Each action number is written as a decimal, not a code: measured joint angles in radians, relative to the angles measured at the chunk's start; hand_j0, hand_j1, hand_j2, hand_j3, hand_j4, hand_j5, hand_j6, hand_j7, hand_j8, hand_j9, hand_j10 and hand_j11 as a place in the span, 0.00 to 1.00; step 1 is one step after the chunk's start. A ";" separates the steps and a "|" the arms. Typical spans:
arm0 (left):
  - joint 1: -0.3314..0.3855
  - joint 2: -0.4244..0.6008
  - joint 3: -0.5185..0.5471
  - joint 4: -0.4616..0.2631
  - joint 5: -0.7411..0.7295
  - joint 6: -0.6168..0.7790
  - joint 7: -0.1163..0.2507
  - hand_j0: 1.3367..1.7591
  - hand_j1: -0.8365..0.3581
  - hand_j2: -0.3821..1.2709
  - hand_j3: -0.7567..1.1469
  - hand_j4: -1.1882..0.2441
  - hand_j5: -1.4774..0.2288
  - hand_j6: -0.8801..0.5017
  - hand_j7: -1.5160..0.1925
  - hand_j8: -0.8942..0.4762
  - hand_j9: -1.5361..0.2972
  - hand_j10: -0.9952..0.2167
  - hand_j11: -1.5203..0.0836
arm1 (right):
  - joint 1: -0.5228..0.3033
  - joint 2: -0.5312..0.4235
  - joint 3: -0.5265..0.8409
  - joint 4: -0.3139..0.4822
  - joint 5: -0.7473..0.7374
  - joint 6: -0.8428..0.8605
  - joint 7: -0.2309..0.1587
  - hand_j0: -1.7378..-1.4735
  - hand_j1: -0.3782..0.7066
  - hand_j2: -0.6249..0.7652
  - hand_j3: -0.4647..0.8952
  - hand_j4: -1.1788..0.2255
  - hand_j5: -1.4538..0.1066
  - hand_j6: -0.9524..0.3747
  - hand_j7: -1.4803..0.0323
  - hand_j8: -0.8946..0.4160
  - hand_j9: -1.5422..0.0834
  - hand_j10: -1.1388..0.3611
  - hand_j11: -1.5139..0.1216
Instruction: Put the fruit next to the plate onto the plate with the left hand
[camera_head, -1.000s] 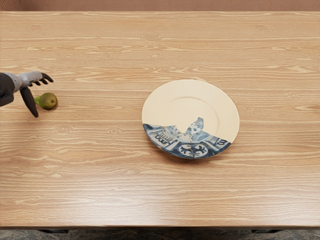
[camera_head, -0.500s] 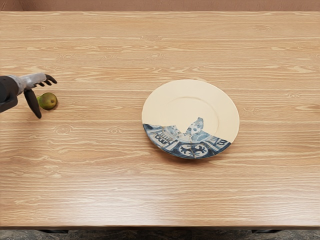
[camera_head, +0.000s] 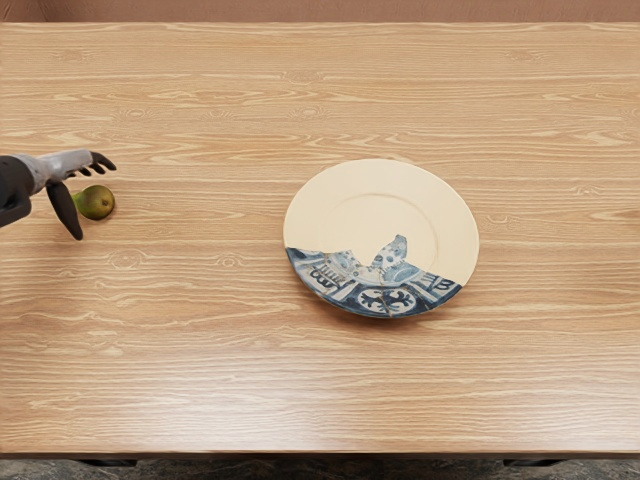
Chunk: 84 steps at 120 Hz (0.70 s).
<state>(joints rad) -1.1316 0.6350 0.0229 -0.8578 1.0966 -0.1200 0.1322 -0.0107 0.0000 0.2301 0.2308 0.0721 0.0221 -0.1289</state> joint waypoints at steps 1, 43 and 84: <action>0.000 0.000 0.000 0.000 0.000 0.000 -0.001 0.76 0.79 0.26 0.40 0.68 0.71 0.48 0.73 0.50 0.69 0.65 0.78 | 0.000 0.000 0.000 0.000 0.000 0.000 0.000 0.30 0.06 0.45 0.34 0.82 0.91 0.70 0.96 0.66 0.93 0.74 0.90; 0.004 -0.009 0.013 0.049 0.000 0.026 -0.056 0.76 0.77 0.26 0.40 0.67 0.70 0.47 0.72 0.49 0.68 0.64 0.77 | 0.000 0.000 0.000 0.002 0.000 0.000 0.000 0.30 0.06 0.45 0.34 0.82 0.91 0.70 0.96 0.66 0.93 0.74 0.90; 0.024 -0.009 0.020 0.058 -0.003 0.049 -0.062 0.76 0.76 0.26 0.40 0.66 0.68 0.46 0.71 0.47 0.67 0.62 0.75 | 0.000 0.000 0.000 0.002 0.000 0.000 0.000 0.30 0.06 0.45 0.34 0.82 0.91 0.70 0.96 0.66 0.93 0.74 0.90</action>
<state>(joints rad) -1.1080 0.6259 0.0429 -0.8001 1.0934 -0.0711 0.0705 -0.0107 0.0000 0.2301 0.2332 0.0721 0.0217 -0.1289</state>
